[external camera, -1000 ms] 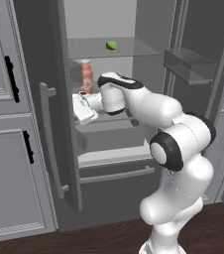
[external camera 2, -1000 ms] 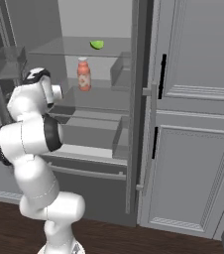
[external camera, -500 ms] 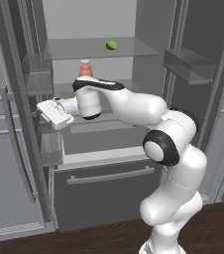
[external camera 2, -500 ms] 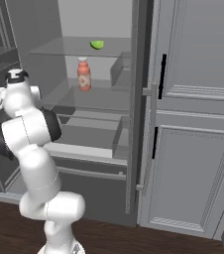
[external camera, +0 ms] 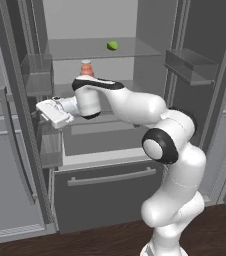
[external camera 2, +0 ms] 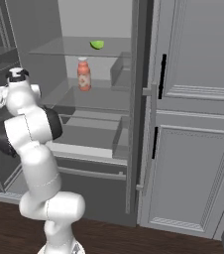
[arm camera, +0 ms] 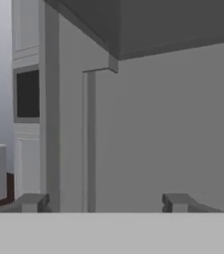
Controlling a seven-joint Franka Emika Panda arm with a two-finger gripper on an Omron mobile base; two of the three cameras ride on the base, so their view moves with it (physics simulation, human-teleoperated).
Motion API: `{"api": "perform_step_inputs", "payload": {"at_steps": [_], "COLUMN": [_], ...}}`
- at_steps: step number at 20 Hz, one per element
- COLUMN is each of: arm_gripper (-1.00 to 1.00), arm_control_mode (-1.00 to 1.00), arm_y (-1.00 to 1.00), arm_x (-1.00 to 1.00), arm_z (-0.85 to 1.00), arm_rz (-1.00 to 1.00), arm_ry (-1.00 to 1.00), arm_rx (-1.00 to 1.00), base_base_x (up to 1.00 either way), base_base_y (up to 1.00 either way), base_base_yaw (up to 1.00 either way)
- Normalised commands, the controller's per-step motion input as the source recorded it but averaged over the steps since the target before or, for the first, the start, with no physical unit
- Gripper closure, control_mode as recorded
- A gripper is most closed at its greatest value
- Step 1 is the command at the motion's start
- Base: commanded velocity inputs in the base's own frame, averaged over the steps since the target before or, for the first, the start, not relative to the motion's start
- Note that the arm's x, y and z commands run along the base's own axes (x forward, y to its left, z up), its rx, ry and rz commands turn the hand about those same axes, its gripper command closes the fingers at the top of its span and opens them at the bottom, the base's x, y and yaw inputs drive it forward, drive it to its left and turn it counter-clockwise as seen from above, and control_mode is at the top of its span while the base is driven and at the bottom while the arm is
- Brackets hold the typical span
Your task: Grab a lemon wedge from the fridge and one ice cube from the ice bowl, and put them in the glass of lemonade.
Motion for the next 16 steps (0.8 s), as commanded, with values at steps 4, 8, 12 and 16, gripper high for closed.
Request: {"api": "perform_step_inputs", "payload": {"at_steps": [4, 8, 12, 16], "arm_gripper": [-1.0, -1.0, -1.0, -1.0], "arm_control_mode": [-1.0, -1.0, -1.0, -1.0], "arm_y": [-0.55, -0.71, -0.73, -0.62], "arm_x": [-0.28, -0.34, -0.26, -0.12], "arm_z": [0.29, 0.37, 0.4, 0.27], "arm_rz": [-0.05, -0.08, -0.15, -0.17], "arm_ry": [0.03, 0.12, 0.18, 0.14], "arm_rx": [0.0, 0.0, -0.01, -0.18], "base_base_x": [0.0, 0.0, 0.0, 0.0], "base_base_y": [0.0, 0.0, 0.0, 0.0], "base_base_yaw": [0.0, 0.0, 0.0, 0.0]}}
